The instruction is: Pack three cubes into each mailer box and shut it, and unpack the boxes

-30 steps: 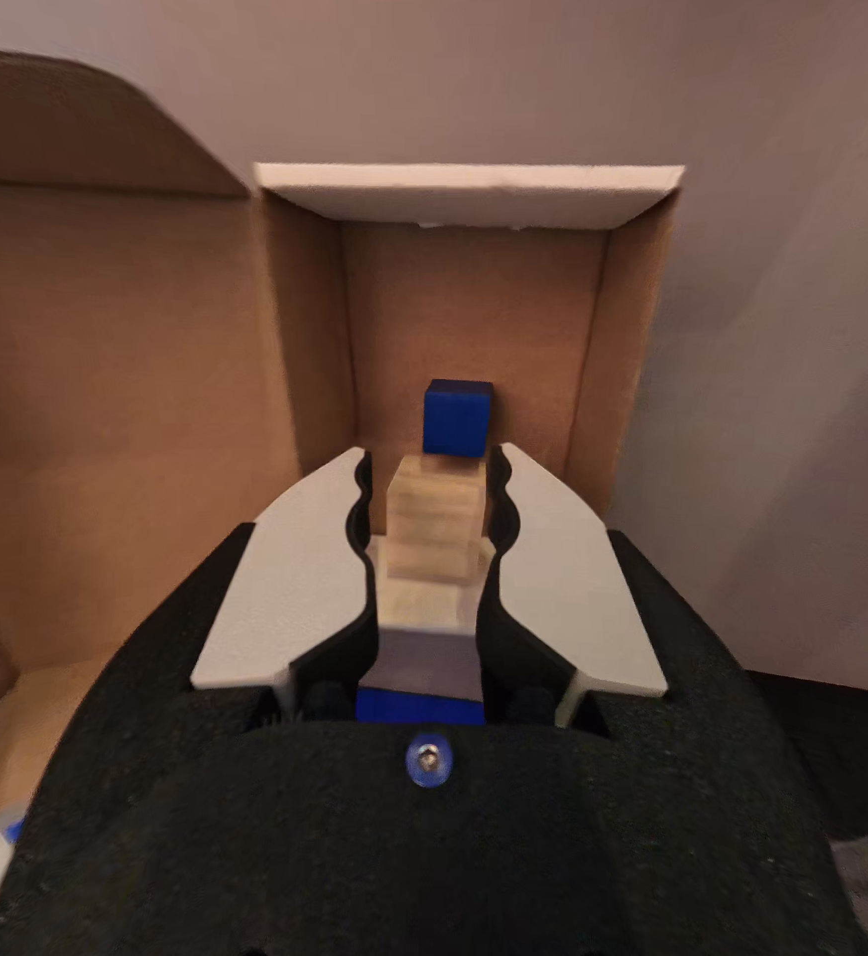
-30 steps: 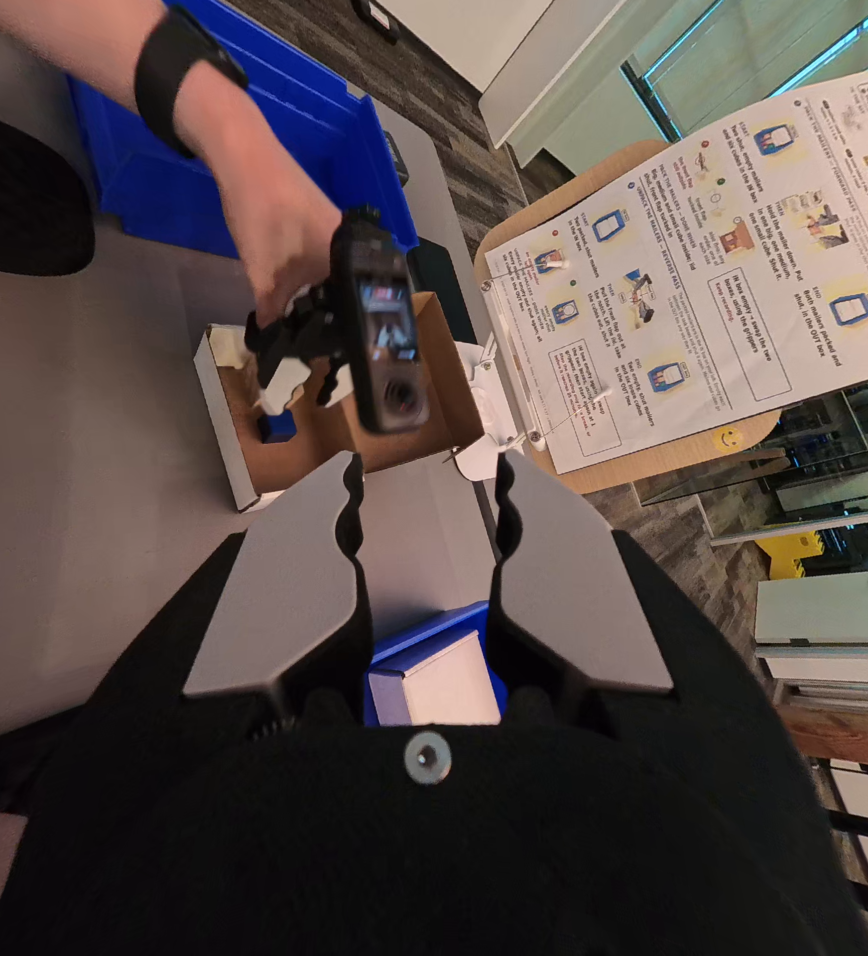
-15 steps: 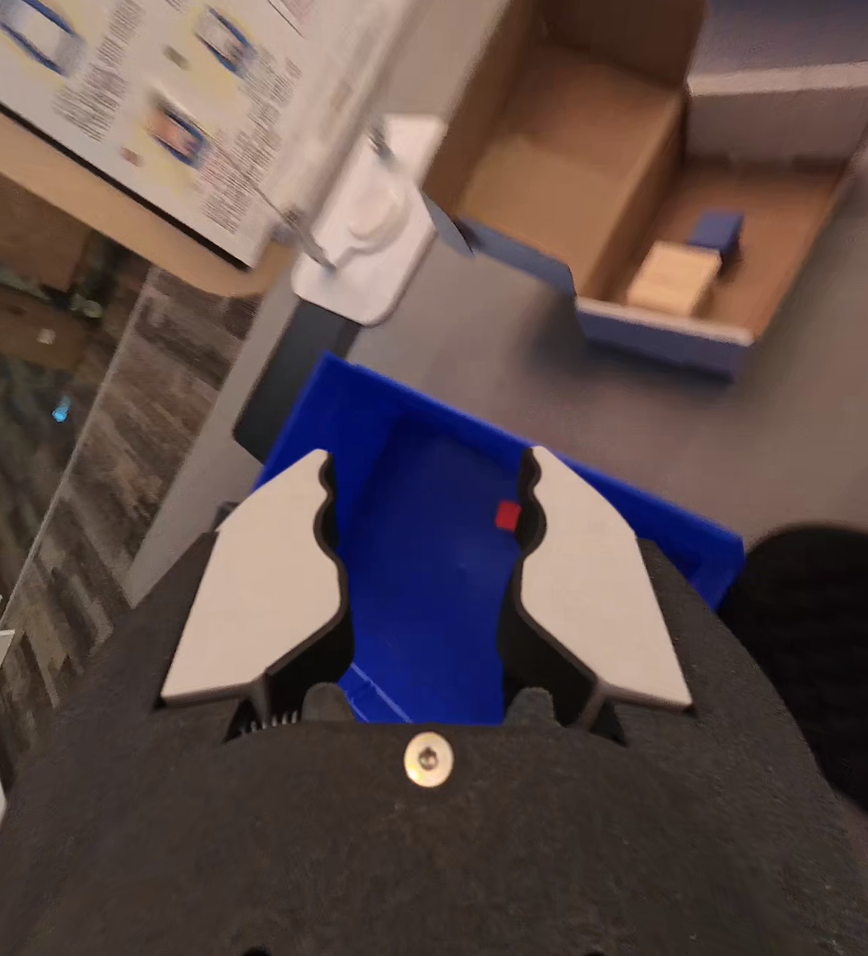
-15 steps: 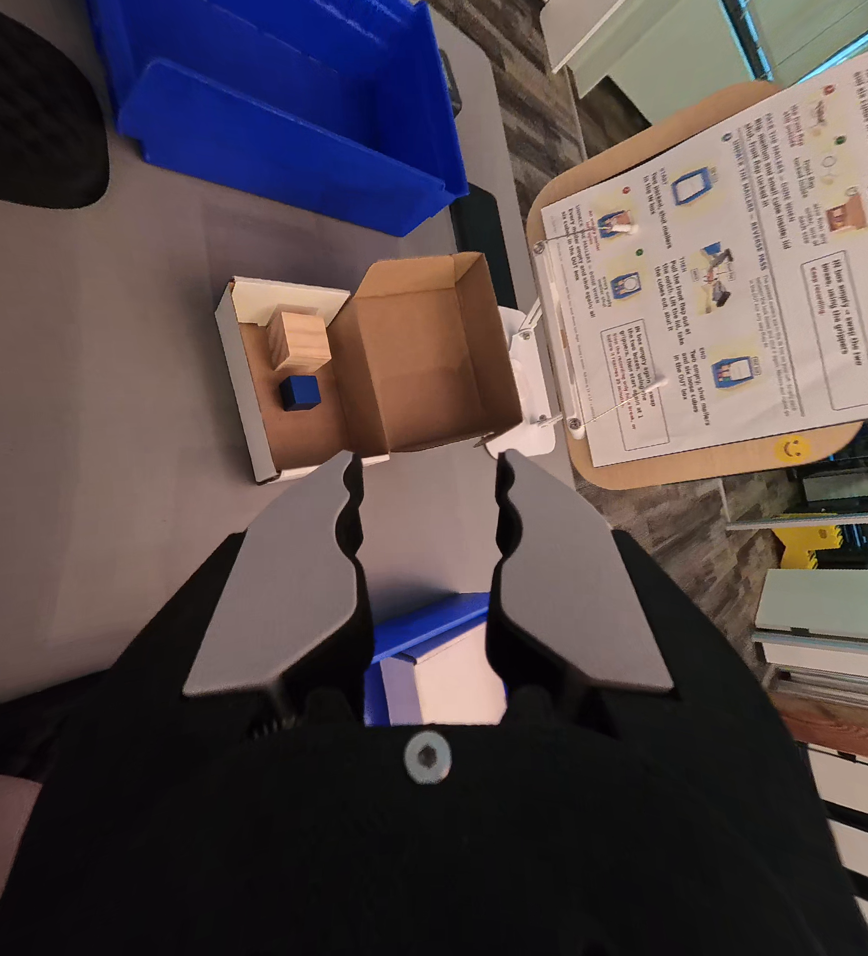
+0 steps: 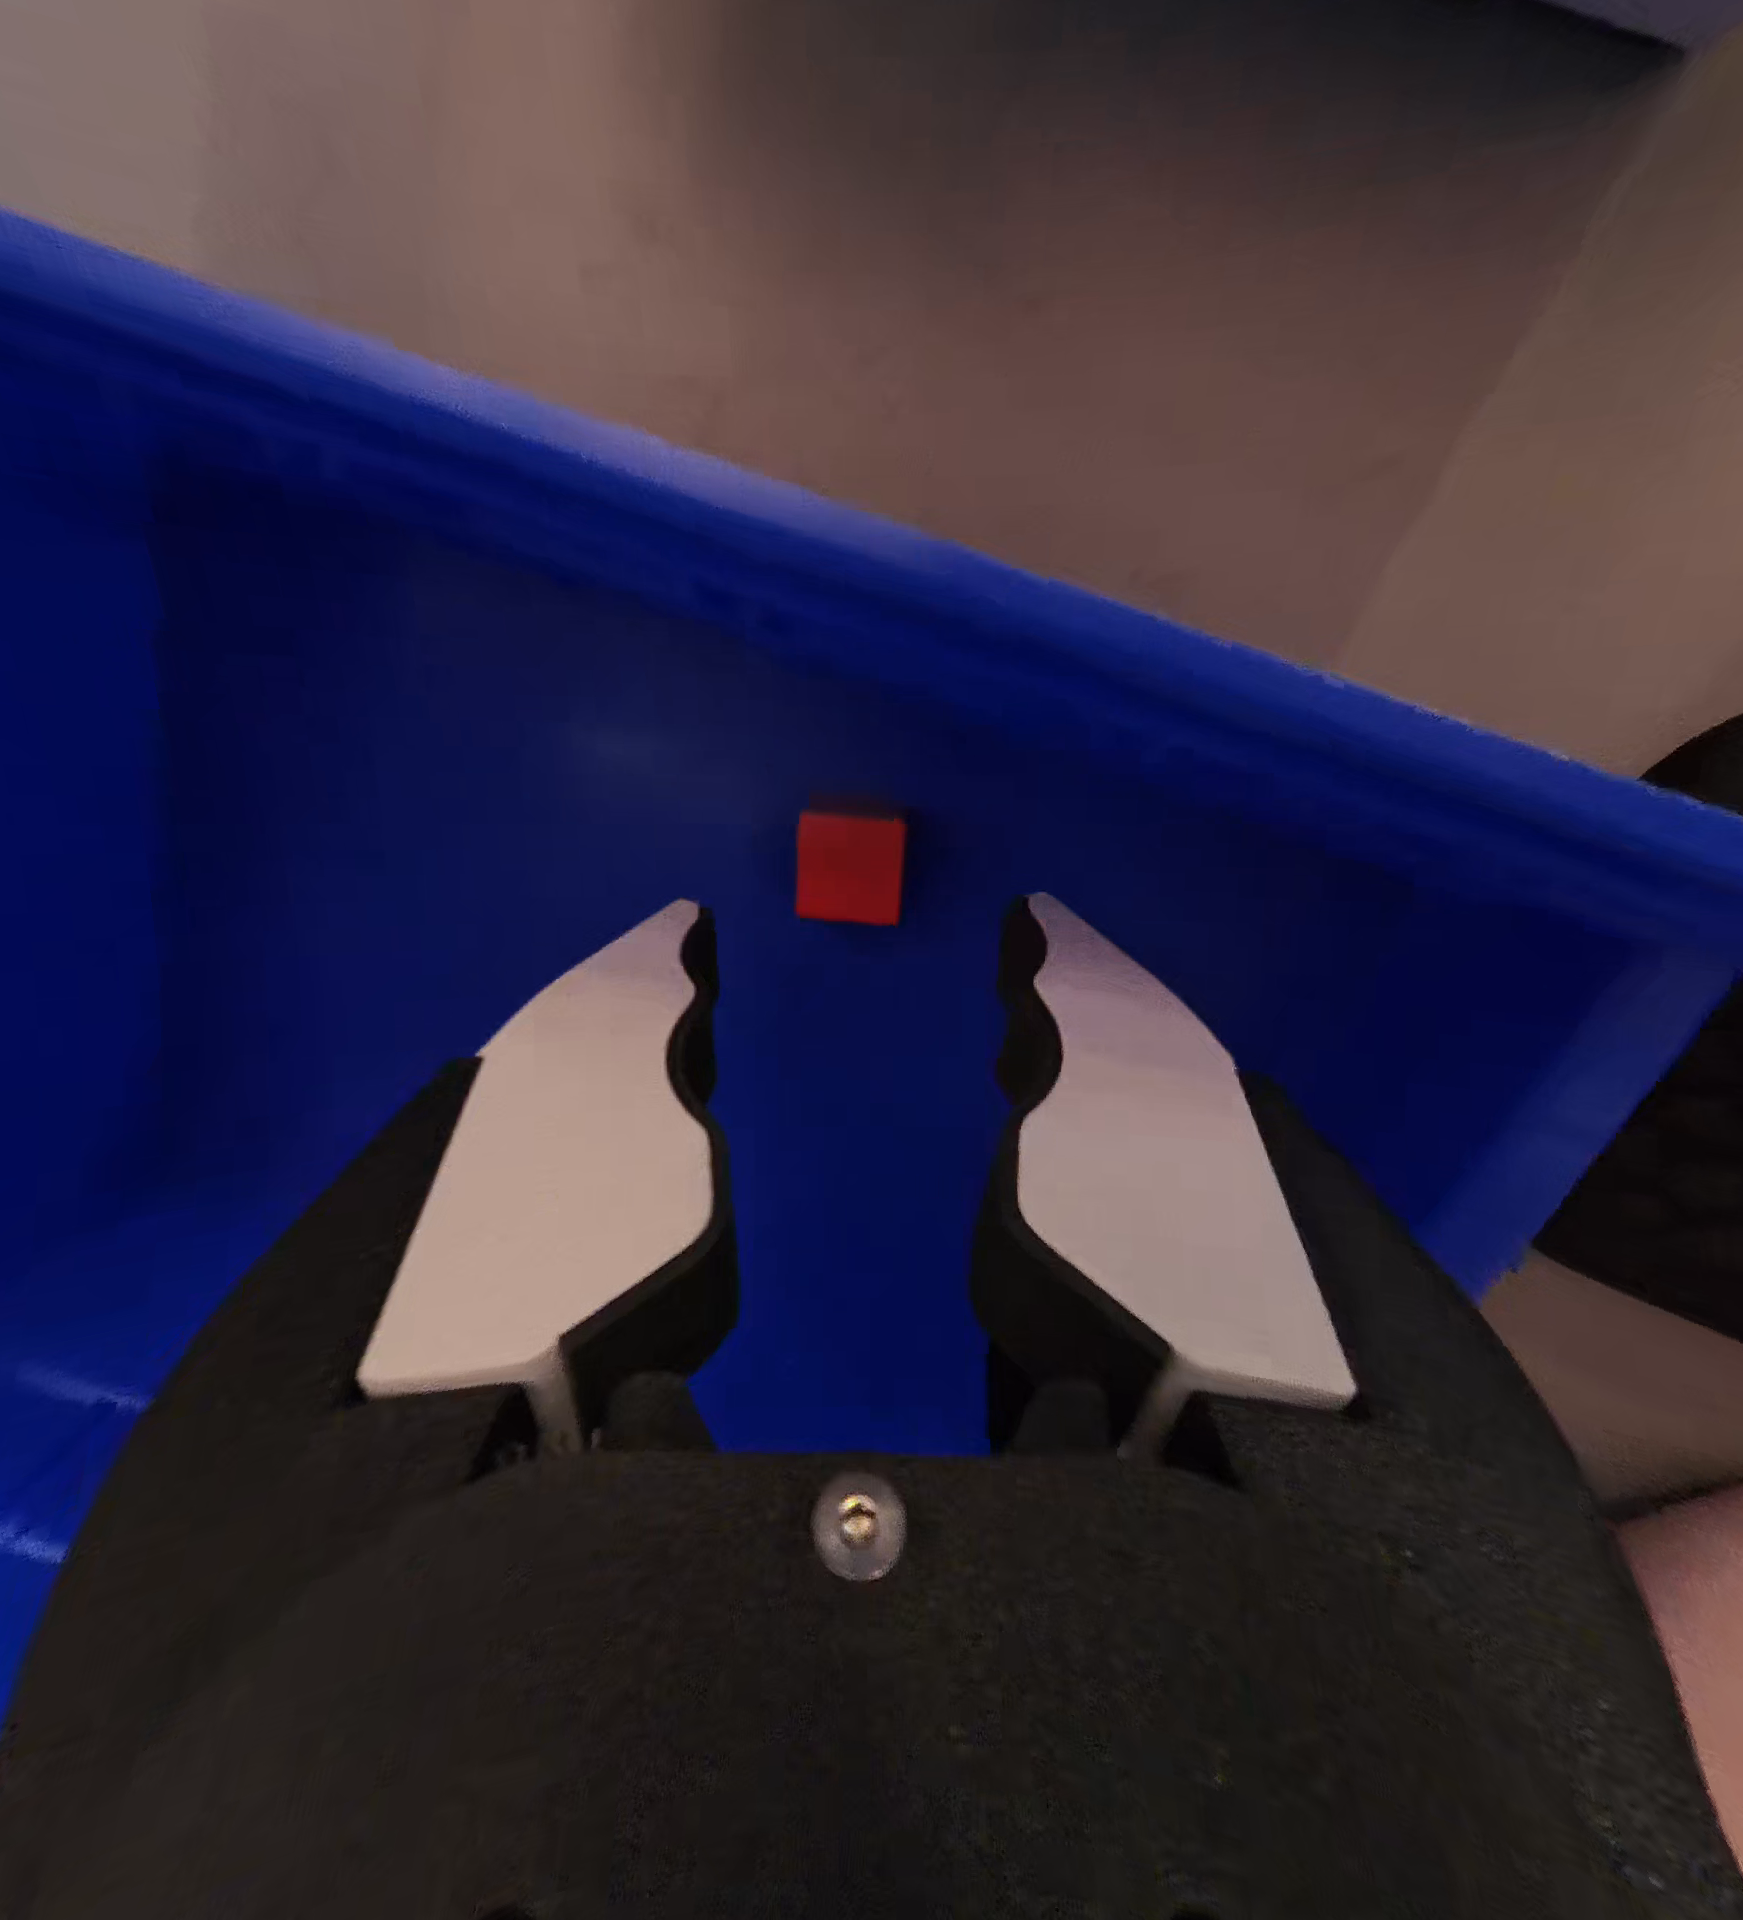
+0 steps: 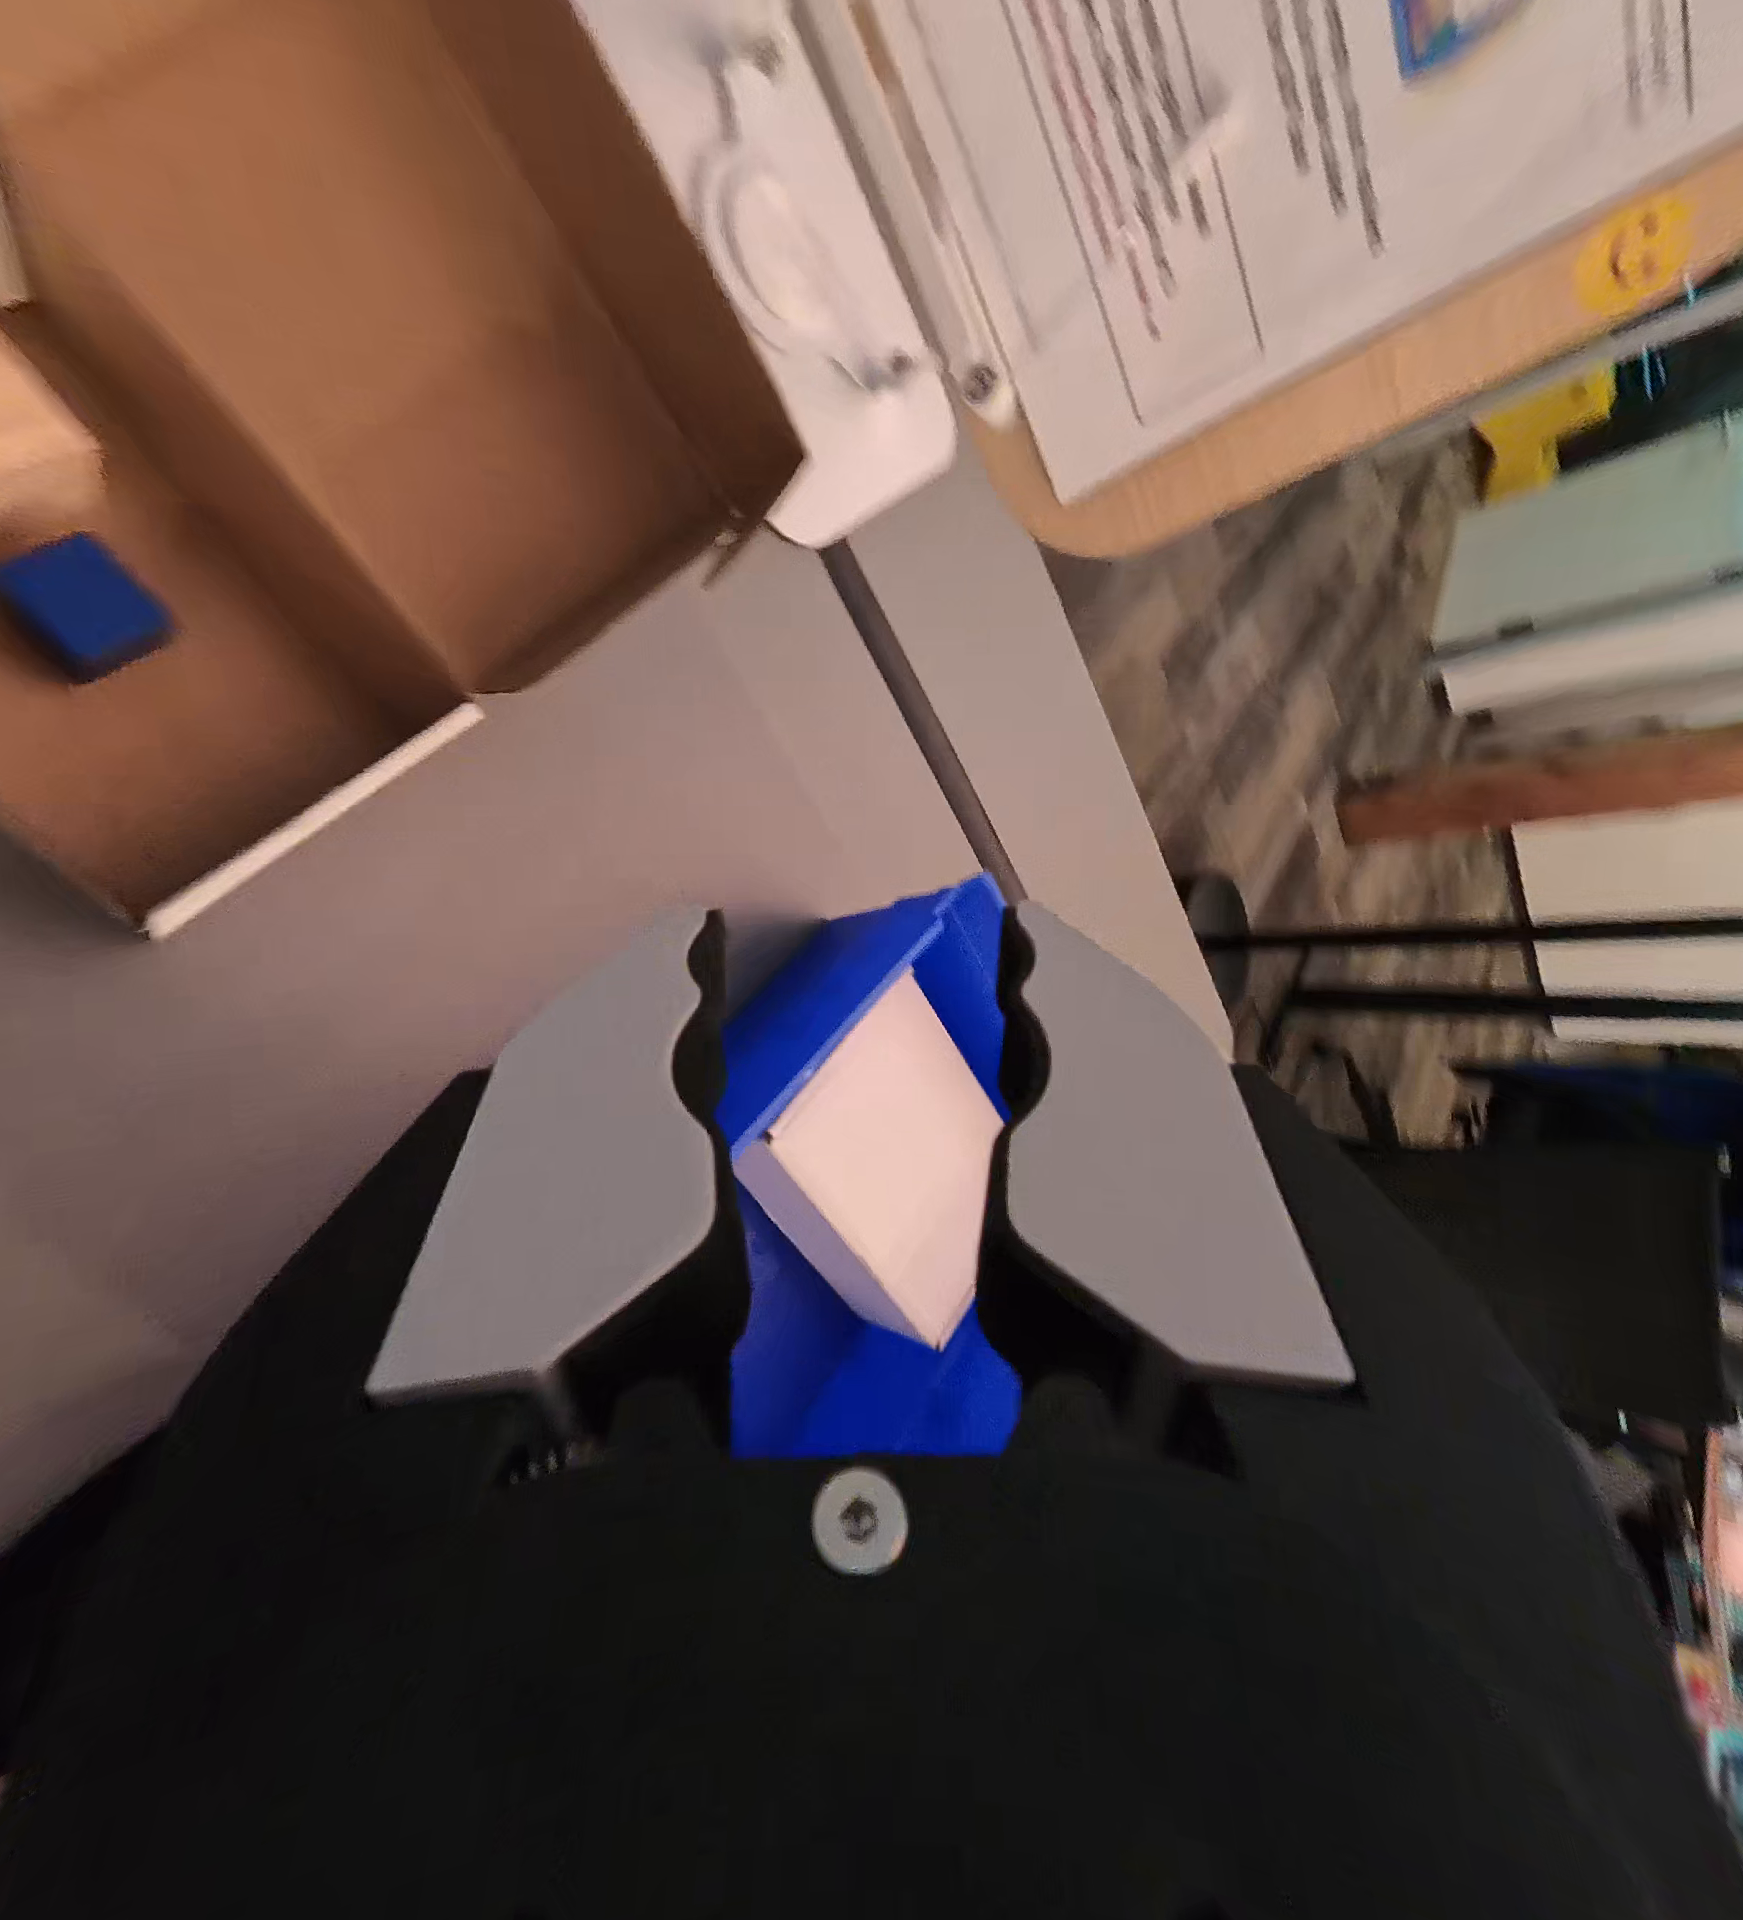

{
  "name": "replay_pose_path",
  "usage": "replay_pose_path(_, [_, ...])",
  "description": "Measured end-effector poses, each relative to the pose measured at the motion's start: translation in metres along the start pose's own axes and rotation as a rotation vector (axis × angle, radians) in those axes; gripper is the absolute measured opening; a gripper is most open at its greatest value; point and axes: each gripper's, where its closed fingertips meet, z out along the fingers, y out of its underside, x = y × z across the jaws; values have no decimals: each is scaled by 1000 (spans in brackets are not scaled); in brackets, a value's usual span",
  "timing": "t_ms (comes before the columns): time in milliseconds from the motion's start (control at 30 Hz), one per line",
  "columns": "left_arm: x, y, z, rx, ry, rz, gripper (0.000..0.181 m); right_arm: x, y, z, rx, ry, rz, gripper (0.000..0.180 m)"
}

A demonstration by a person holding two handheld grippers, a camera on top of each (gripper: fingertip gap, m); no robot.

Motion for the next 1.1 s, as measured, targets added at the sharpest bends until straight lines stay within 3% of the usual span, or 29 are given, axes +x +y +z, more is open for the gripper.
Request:
replay_pose_path(33, [-1,1,4,-16,2,1,54,6,2,4,-25,31,27,52])
replay_pose_path(200, [-3,4,24,-72,9,14,48,45,3,11,-52,246,219,61])
replay_pose_path(333, [0,-1,23,-41,34,18,23,67,5,5,-31,369,329,62])
replay_pose_path(467, [-4,3,18,-50,11,22,23,79,13,0,-36,435,370,62])
replay_pose_path(633, [-12,3,-7,-9,-66,-21,23,85,17,-2,-40,457,382,62])
replay_pose_path(767, [-27,0,-51,50,-256,-72,22,85,18,-2,-38,445,376,62])
replay_pose_path(867, [-4,-33,-95,236,-286,-71,22,85,19,-3,-25,417,393,63])
replay_pose_path(1000, [44,-120,-146,575,-351,44,22,88,24,-8,20,364,444,63])
replay_pose_path(1100, [88,-180,-138,645,-239,94,22,88,28,-11,42,323,455,63])
